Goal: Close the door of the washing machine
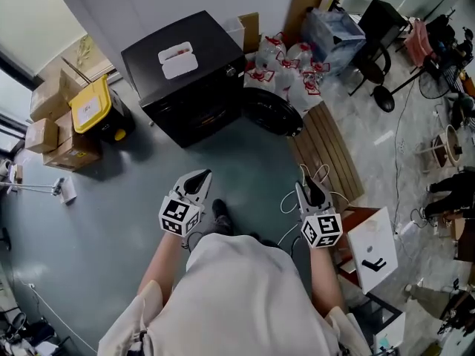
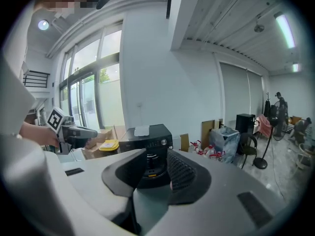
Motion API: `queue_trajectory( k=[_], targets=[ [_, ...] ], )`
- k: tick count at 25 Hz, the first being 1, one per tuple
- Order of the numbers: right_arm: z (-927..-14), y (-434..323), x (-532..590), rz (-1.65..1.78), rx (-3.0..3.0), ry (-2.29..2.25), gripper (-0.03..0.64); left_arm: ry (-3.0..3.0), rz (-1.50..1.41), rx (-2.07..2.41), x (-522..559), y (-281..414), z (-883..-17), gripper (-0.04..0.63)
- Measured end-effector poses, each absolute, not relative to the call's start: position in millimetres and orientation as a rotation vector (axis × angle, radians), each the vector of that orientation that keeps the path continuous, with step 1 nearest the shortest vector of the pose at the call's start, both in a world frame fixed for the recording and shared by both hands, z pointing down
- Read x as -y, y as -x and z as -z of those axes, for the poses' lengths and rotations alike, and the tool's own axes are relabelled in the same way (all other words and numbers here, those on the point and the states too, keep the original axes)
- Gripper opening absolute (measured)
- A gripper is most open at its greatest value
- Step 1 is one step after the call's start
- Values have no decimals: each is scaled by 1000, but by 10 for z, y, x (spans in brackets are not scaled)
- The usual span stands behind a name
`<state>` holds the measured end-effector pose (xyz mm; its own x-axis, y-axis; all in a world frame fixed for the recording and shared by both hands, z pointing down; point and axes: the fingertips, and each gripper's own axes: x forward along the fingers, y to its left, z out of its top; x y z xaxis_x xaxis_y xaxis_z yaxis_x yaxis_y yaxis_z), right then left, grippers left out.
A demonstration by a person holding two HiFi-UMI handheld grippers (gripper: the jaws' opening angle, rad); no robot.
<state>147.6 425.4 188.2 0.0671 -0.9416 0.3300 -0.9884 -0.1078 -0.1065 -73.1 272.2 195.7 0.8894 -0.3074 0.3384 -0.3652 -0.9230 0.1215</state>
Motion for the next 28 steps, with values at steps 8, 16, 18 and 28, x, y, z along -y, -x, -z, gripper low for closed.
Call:
queue_trajectory(
  k=[8,16,18,28],
  targets=[
    [-1989,-1393,-3563,-528,1898,-2233,146,-2914,-536,345,-1958,594,-2105,8],
    [-2202,-1457,-3168,-578,1842,-2260,146,-2894,-560,269,-1530,426,-2322,8],
    [-2233,-1510,-3092,-592,1836,-2253,146,-2878,-561,271,-1465,364,-2372,8],
    [-2718,-2164,-2670,-687,1874,-2139,149,-2833,-578,350,-1182,-243,-2697,8]
  ],
)
